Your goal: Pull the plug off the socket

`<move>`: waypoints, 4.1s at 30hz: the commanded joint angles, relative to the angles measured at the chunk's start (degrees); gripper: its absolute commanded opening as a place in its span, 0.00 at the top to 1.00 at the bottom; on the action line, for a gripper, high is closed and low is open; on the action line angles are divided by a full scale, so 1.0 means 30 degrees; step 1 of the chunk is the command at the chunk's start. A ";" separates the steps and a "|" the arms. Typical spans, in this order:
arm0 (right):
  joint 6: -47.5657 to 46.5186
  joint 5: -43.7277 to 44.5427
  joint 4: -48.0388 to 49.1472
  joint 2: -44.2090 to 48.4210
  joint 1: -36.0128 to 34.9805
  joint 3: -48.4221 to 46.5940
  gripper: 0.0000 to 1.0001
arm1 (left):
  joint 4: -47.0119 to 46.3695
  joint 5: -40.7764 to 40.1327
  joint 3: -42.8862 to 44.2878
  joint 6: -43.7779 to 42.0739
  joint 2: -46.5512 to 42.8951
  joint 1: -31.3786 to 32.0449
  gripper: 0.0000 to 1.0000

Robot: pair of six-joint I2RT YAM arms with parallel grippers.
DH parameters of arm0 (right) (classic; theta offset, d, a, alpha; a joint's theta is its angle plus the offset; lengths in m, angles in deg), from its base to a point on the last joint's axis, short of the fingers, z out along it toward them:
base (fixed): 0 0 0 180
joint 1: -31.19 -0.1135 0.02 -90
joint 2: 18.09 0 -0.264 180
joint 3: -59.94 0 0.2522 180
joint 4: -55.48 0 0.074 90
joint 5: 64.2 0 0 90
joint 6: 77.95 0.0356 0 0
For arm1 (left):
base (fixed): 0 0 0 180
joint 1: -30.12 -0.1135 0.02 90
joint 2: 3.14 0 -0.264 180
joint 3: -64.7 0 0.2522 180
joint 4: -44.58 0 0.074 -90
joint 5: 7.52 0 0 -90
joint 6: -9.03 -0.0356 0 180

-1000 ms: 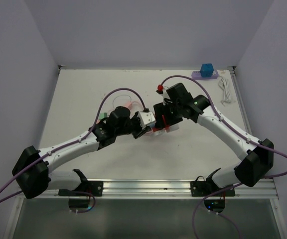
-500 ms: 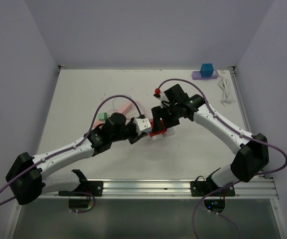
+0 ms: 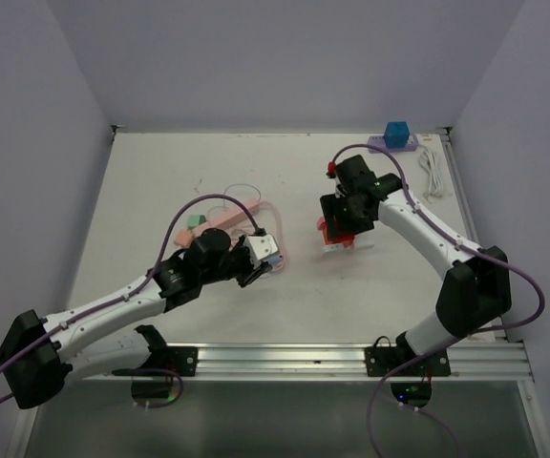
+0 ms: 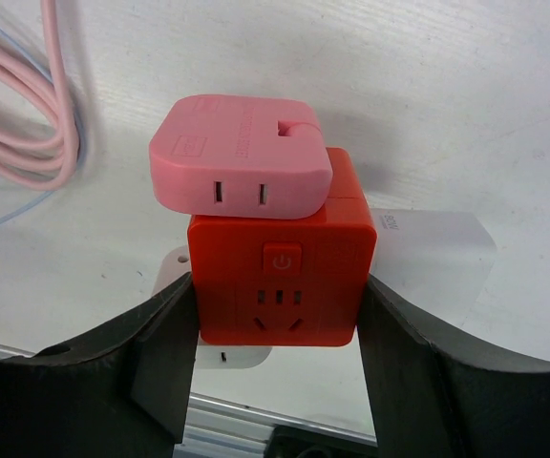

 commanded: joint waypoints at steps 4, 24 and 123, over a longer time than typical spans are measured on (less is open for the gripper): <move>0.0142 -0.2099 0.2259 0.2466 0.0015 0.0806 1.00 | -0.2186 -0.4341 -0.0321 0.3325 0.1710 -0.0684 1.00; 0.0700 -0.7258 0.5927 0.5779 -0.0014 0.3769 1.00 | -0.7722 -0.5609 0.4158 0.8897 1.2116 -0.6456 0.74; 1.3560 0.2263 0.6191 0.4784 -0.1742 0.1894 1.00 | -1.3492 -1.6499 -0.0407 0.5558 0.6786 0.7134 0.03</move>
